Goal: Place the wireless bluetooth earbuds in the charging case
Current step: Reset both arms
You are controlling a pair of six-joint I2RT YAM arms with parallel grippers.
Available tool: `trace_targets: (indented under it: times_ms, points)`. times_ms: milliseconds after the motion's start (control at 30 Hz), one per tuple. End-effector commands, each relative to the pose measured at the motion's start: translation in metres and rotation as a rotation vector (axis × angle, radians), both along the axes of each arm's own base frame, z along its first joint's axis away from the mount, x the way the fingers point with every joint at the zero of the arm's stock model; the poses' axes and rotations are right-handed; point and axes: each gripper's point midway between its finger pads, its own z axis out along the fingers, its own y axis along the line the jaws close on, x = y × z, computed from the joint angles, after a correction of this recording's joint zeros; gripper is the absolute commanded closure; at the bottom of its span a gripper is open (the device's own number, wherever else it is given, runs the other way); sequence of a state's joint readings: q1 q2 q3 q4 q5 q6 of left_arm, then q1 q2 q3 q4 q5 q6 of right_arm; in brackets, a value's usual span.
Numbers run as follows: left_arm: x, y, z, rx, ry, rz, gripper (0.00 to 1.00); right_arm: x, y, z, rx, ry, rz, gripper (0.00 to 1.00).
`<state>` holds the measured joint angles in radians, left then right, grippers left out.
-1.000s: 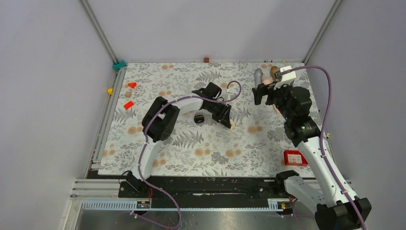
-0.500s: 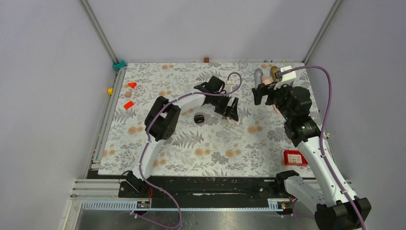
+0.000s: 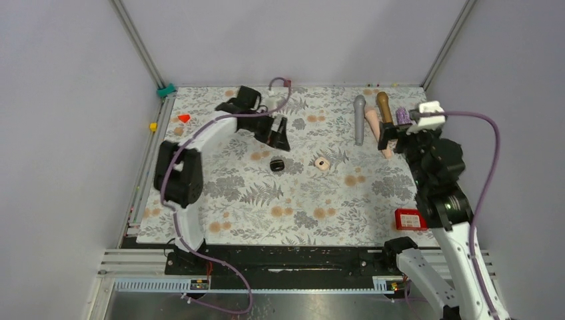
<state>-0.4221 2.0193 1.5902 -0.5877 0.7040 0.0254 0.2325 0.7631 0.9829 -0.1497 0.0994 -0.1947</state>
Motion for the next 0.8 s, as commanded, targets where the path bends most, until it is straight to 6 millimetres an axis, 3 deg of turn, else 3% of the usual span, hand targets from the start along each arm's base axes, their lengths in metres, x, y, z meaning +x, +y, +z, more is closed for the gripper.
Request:
trace_targets:
  times_ms: [0,67,133,267,367,500,600,767]
  points:
    - [-0.013,0.064,0.118,-0.051,-0.32,0.011,0.01,-0.045,-0.033,0.012,0.042,-0.033,-0.132,0.01]
    - [-0.023,0.104,0.154,-0.027,-0.419,0.114,0.01,-0.068,-0.026,0.002,0.046,0.017,-0.071,0.01]
    - [-0.045,0.137,0.188,-0.021,-0.538,0.199,0.01,-0.093,-0.013,-0.005,0.042,0.046,0.037,0.02]
    - [-0.102,0.191,0.229,0.075,-0.802,0.407,0.01,-0.138,0.013,-0.013,0.03,0.055,0.244,0.01]
    - [-0.147,0.22,0.227,0.142,-0.962,0.509,0.01,-0.159,0.02,-0.024,0.022,0.055,0.316,0.01]
    - [-0.189,0.249,0.218,0.145,-1.117,0.681,0.02,-0.159,0.017,-0.039,0.011,0.056,0.301,0.01]
    - [-0.195,0.269,0.209,0.181,-1.128,0.801,0.01,-0.148,0.013,-0.044,0.007,0.046,0.263,0.01]
    - [-0.192,0.254,0.185,0.149,-1.093,0.717,0.02,-0.13,-0.011,-0.042,0.06,0.006,0.096,0.02]
